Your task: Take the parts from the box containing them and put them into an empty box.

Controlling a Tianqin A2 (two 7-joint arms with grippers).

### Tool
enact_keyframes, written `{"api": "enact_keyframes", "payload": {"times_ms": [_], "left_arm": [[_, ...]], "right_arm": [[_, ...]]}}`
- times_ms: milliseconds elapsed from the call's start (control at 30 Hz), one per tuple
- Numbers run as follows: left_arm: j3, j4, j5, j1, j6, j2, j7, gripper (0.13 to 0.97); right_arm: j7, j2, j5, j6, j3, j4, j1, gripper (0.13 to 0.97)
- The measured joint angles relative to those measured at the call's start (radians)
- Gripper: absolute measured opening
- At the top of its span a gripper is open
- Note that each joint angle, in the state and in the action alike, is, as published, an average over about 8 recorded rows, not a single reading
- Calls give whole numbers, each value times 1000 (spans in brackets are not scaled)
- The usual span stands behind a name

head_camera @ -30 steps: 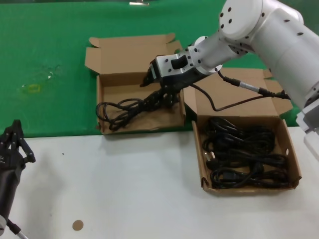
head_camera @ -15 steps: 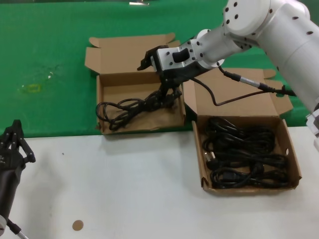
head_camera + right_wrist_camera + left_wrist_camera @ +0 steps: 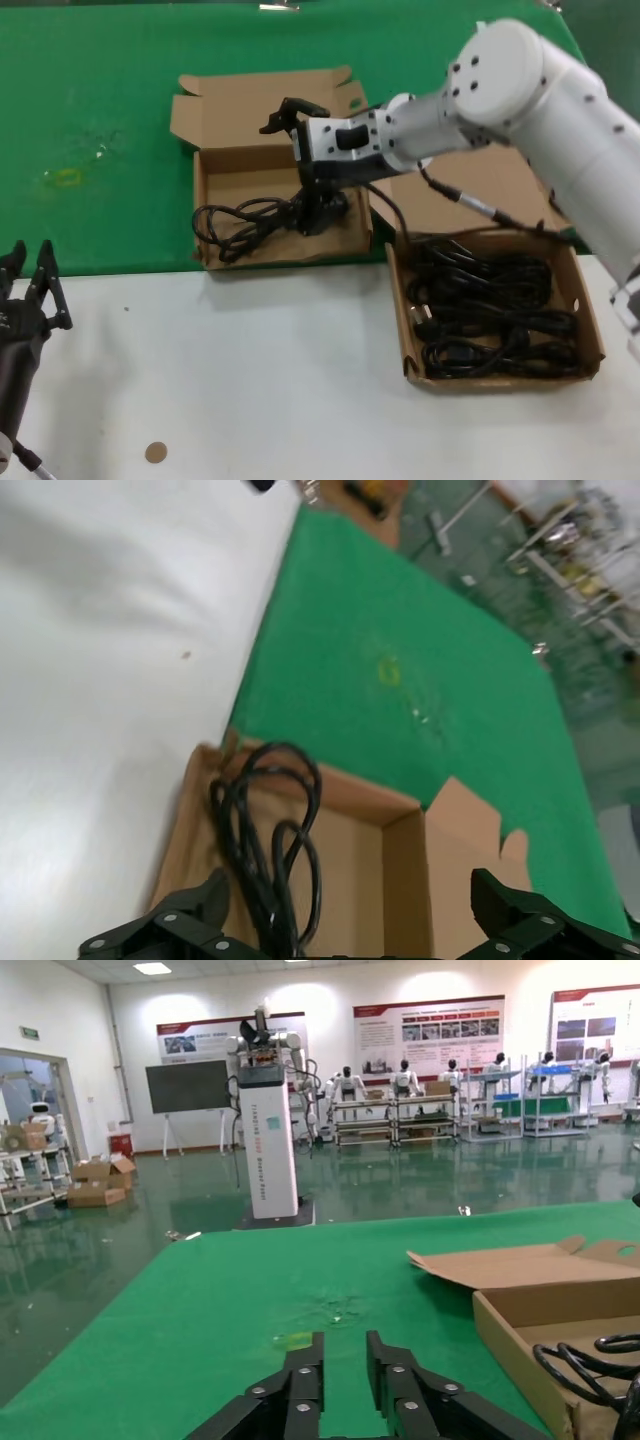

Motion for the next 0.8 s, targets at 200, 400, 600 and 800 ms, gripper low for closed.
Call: {"api": "enact_keyframes", "payload": {"times_ms": [200,400,600,800], "left_arm": [[0,0,0,0,0,0,0,257],[0,0,0,0,0,0,0,360],[0,0,0,0,0,0,0,421],[0,0,0,0,0,0,0,562]], "right_arm": [[24,12,47,78,53,81,-105,841],[48,25,95,158,107,165,-215,925],[72,38,143,239,162,250,-323,935],[96,51,192,320,217,334,-432,966]]}}
